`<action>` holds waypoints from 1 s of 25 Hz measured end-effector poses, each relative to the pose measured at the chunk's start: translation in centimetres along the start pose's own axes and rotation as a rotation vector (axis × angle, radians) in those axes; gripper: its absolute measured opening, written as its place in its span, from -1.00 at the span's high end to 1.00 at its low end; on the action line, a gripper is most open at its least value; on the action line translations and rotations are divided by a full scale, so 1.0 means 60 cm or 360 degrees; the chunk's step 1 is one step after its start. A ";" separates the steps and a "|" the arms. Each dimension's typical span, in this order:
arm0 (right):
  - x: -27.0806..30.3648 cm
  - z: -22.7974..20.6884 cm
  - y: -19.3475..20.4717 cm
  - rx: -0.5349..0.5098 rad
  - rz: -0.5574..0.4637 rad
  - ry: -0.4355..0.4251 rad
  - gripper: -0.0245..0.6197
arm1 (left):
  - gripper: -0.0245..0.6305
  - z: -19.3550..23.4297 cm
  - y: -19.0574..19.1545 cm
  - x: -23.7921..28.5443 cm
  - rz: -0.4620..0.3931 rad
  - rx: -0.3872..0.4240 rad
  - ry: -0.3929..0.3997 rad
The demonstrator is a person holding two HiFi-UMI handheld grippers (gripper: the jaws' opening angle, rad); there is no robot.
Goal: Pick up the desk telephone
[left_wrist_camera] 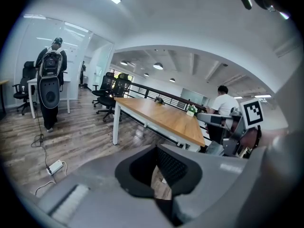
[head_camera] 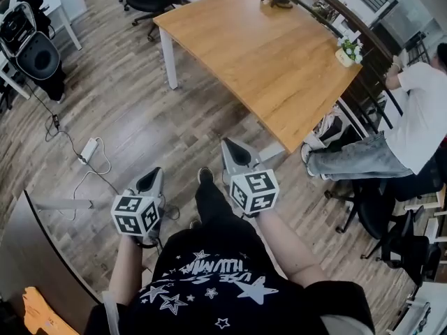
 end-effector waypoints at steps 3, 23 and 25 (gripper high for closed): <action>0.019 -0.028 -0.011 0.0000 -0.0077 0.0032 0.92 | 0.92 0.010 -0.019 0.022 -0.0007 0.0008 -0.0025; 0.268 -0.366 -0.198 0.0059 -0.0249 0.0116 0.92 | 0.92 0.041 -0.311 0.320 -0.0063 0.0053 -0.0003; 0.285 -0.401 -0.224 0.0063 -0.0283 0.0129 0.92 | 0.92 0.041 -0.343 0.349 -0.0064 0.0072 -0.0003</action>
Point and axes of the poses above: the fingertips, and each gripper's own axes: x forward along the fingers, z to its left, y out of its underside, the point moved 8 cm from there along -x, backward along the fingers, and after that the axes turned 14 degrees about -y, right-handed, at the moved point
